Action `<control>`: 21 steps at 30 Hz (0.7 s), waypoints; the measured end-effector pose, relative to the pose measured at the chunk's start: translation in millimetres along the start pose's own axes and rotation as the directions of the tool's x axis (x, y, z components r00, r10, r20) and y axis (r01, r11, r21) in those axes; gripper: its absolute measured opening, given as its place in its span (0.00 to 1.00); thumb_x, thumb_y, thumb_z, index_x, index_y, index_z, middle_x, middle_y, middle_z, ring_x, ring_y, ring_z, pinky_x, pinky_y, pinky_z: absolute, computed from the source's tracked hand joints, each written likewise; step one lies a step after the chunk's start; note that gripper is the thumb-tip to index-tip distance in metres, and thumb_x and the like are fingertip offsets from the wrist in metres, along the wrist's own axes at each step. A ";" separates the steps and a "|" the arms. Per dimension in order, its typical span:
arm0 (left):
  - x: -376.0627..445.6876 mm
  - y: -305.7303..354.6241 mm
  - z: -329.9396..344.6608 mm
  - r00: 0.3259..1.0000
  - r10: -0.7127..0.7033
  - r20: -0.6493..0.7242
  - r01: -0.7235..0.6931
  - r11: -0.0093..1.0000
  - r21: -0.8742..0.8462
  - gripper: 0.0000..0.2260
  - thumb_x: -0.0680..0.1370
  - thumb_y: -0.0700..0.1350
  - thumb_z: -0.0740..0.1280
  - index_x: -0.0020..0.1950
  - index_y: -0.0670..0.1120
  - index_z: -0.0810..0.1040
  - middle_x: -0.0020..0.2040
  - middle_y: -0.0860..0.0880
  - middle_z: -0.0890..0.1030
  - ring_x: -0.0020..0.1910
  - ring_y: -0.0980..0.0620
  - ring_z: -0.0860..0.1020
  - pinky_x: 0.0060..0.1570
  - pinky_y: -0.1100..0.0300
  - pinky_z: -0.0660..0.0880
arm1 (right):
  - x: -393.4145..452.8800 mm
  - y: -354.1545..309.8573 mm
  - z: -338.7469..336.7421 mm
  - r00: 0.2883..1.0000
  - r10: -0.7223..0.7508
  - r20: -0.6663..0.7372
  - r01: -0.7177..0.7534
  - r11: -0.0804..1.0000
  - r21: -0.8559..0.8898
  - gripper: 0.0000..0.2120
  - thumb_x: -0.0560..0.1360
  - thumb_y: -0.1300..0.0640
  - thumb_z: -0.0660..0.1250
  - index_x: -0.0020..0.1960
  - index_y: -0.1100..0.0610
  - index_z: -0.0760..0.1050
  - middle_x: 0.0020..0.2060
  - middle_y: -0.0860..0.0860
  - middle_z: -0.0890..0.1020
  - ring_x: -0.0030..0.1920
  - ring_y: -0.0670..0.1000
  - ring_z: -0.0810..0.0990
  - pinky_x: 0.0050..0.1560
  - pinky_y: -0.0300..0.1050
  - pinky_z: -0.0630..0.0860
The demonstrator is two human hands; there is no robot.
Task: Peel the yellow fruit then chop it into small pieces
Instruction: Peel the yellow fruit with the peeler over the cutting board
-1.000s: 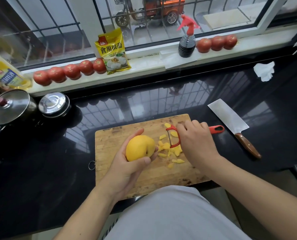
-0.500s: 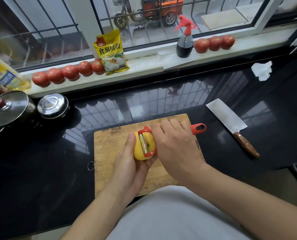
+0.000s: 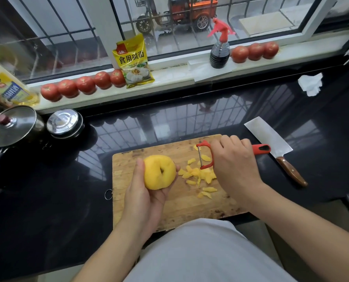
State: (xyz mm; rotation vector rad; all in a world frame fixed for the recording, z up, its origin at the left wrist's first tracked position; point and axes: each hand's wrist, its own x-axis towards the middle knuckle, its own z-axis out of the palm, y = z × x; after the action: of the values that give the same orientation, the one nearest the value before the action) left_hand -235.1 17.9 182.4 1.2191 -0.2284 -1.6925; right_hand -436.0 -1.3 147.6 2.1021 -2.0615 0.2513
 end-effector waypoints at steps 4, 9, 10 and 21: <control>5.3 3.6 -1.8 0.993 -0.119 0.008 0.119 0.992 -0.043 0.27 0.83 0.61 0.60 0.72 0.41 0.74 0.64 0.34 0.82 0.69 0.35 0.77 0.61 0.49 0.75 | 4.6 5.5 3.4 0.998 0.039 0.045 -0.038 0.999 -0.020 0.08 0.71 0.68 0.65 0.45 0.57 0.72 0.37 0.53 0.72 0.37 0.54 0.65 0.38 0.50 0.61; 4.2 7.7 -5.2 0.967 -0.208 0.150 0.219 0.974 -0.060 0.26 0.80 0.50 0.61 0.73 0.35 0.72 0.65 0.32 0.80 0.62 0.34 0.80 0.66 0.43 0.75 | 3.3 7.7 7.8 0.988 0.055 0.143 -0.073 0.990 0.121 0.13 0.73 0.67 0.67 0.47 0.52 0.67 0.38 0.48 0.71 0.35 0.51 0.68 0.36 0.48 0.66; 4.3 8.0 -6.2 0.963 -0.214 0.164 0.227 0.972 -0.064 0.25 0.80 0.47 0.60 0.72 0.34 0.72 0.65 0.32 0.80 0.63 0.32 0.79 0.69 0.42 0.73 | 2.9 6.4 4.4 0.991 0.041 0.129 -0.061 0.986 0.155 0.14 0.73 0.68 0.67 0.46 0.52 0.67 0.37 0.48 0.71 0.35 0.51 0.68 0.35 0.47 0.67; 3.6 -1.5 6.0 0.982 -0.092 0.166 0.058 0.978 0.201 0.21 0.77 0.53 0.67 0.65 0.41 0.81 0.61 0.39 0.84 0.57 0.45 0.83 0.56 0.48 0.82 | -2.6 -44.8 -46.0 0.968 -0.247 -0.051 0.250 0.965 0.080 0.08 0.80 0.63 0.55 0.50 0.56 0.73 0.38 0.53 0.74 0.40 0.56 0.72 0.43 0.54 0.68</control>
State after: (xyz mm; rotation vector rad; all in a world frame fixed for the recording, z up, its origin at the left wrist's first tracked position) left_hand -240.9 13.5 182.1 1.2350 -0.4692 -1.8801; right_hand -390.8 13.4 190.8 2.3576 -1.7698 0.3471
